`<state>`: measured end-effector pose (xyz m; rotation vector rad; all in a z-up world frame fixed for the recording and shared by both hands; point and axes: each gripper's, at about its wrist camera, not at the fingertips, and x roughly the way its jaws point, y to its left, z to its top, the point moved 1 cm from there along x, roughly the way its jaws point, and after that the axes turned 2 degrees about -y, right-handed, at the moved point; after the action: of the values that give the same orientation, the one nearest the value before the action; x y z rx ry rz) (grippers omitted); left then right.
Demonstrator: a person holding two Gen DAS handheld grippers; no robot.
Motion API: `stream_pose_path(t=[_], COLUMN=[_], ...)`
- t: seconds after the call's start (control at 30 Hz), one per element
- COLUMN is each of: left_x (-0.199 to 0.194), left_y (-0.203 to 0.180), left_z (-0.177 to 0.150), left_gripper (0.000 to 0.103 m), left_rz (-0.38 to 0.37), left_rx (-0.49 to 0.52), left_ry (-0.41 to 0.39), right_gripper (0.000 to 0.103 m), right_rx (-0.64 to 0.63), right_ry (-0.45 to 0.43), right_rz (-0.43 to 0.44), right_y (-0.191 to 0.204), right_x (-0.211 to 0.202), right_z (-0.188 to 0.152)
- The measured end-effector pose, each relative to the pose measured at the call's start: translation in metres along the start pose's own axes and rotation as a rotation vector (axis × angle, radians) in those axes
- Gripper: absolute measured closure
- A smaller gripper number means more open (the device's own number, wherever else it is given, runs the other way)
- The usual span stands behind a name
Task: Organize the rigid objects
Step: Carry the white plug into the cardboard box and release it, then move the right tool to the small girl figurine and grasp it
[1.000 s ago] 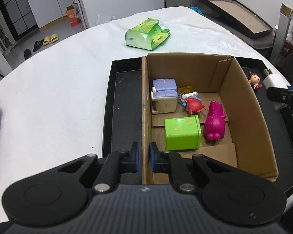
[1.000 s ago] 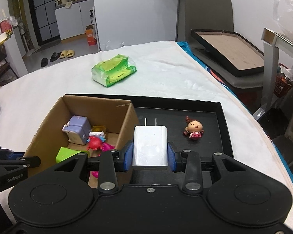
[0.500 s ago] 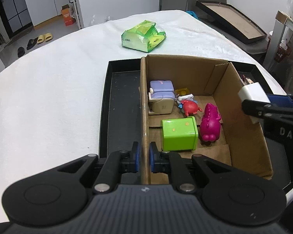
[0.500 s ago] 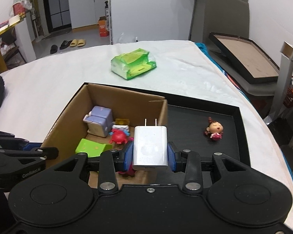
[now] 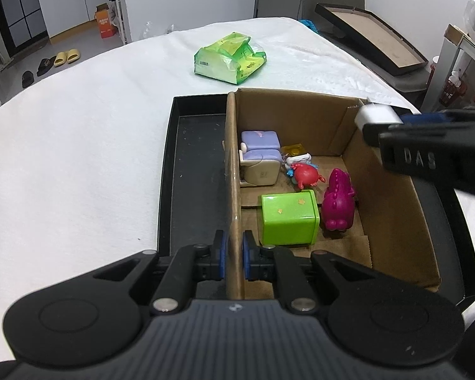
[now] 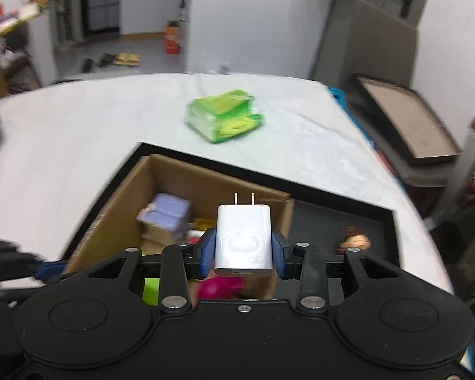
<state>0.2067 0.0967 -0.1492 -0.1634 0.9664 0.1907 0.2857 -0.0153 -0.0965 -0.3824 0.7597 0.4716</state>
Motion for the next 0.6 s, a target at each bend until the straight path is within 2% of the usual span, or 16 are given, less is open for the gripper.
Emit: stream_pose_path(t=[0.07, 0.23, 0.33, 0.4, 0.6], left_x=[0.0, 0.001, -0.001, -0.001, 0.0], left_y=[-0.001, -0.001, -0.003, -0.004, -0.005], left_z=[0.0, 0.0, 0.0, 0.0, 0.0], left_gripper=[0.093, 0.093, 0.093, 0.093, 0.092], left_rz=[0.009, 0.013, 0.019, 0.022, 0.041], left_rx=[0.004, 0.001, 0.01, 0.014, 0.022], left_ry=[-0.002, -0.002, -0.003, -0.002, 0.01], right_gripper=[0.051, 0.046, 0.032, 0.019, 0.018], right_rx=[0.014, 0.043, 0.057, 0.063, 0.101], right_ry=[-0.003, 0.002, 0.008, 0.006, -0.002], right_rz=[-0.037, -0.025, -0.022, -0.047, -0.062], right_y=[-0.004, -0.013, -0.018, -0.021, -0.035], right_x=[-0.001, -0.004, -0.004, -0.005, -0.006], right_z=[0.001, -0.011, -0.018, -0.022, -0.031])
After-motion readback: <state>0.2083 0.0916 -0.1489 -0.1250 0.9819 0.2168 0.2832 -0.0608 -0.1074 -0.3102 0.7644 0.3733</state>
